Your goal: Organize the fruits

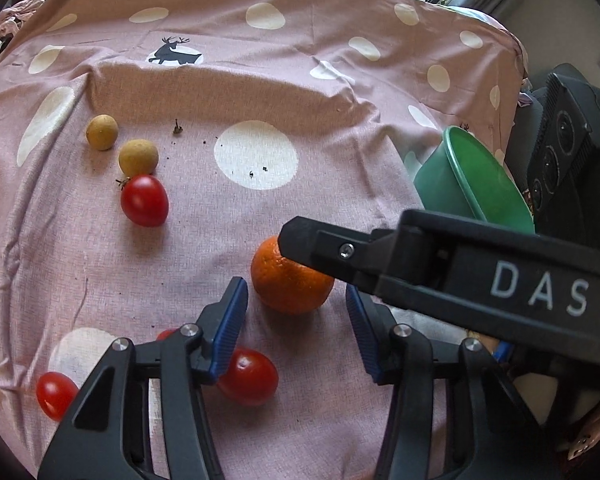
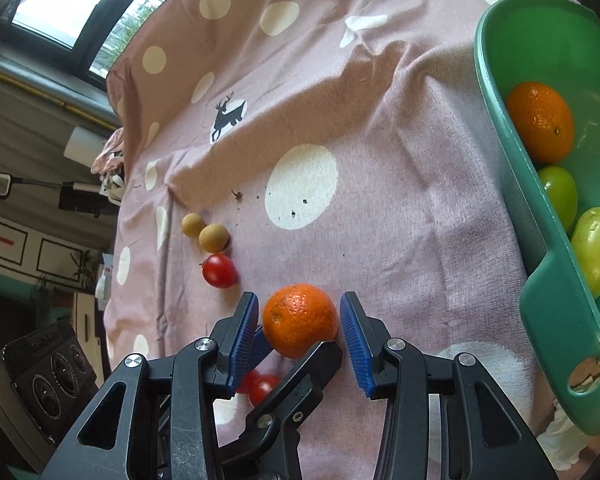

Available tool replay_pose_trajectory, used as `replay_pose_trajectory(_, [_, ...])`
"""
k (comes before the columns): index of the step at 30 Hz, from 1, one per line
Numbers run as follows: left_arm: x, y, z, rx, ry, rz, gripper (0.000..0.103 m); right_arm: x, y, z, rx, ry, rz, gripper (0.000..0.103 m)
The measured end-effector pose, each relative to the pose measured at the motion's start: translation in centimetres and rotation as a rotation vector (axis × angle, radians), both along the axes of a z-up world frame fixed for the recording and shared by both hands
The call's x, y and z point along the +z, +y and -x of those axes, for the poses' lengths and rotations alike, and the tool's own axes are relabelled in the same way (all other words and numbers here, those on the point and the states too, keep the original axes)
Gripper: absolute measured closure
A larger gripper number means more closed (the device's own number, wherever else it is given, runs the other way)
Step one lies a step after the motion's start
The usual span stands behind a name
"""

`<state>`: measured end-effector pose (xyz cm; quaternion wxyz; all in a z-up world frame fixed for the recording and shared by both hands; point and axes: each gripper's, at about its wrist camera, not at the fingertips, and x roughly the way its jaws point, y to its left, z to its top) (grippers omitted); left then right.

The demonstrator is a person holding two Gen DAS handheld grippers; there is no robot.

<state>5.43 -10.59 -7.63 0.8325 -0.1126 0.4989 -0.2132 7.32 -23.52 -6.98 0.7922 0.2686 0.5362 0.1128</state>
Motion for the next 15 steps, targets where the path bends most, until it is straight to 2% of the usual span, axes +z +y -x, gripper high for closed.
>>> replay_pose_trajectory(7, [-0.5,0.0,-0.4,0.001,0.021,0.017,0.061,-0.5,0.0,-0.4,0.011,0.019,-0.017,0.057])
replay_pose_trajectory(15, [-0.5,0.0,-0.5,0.005,0.013,0.016,0.061,-1.1,0.0,-0.6,0.016,0.038,-0.033,0.057])
